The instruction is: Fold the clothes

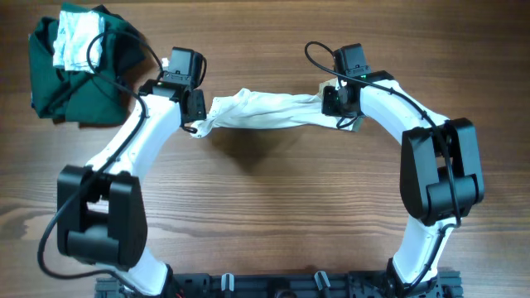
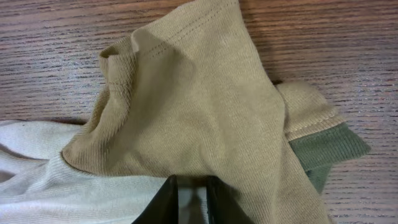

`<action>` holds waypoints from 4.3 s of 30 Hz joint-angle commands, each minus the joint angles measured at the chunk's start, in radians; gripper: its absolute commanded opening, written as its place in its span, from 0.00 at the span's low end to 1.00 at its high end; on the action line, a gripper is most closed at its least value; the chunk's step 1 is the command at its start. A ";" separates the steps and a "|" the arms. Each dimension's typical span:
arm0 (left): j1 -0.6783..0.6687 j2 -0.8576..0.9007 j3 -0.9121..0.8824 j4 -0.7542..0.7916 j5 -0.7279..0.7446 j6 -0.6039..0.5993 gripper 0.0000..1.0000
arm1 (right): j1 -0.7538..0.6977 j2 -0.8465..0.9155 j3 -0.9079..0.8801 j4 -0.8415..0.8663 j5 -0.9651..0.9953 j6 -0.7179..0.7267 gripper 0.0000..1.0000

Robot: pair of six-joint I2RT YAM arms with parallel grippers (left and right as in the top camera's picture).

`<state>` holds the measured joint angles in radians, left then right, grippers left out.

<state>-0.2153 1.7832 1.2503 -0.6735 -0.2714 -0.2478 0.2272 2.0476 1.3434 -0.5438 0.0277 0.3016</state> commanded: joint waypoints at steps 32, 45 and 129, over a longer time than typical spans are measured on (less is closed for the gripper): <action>0.063 0.216 0.007 0.163 0.230 0.101 0.06 | -0.012 0.034 -0.034 0.004 -0.051 -0.014 0.17; 0.060 0.098 0.024 0.168 0.126 0.114 0.14 | -0.012 0.034 -0.034 0.001 -0.035 -0.014 0.20; 0.021 0.359 0.023 0.302 0.750 -0.048 0.69 | -0.214 -0.020 -0.024 -0.127 -0.227 -0.067 1.00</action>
<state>-0.1833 2.0701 1.3006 -0.3538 0.4961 -0.2947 0.0143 2.0018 1.3300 -0.6830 -0.1520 0.2554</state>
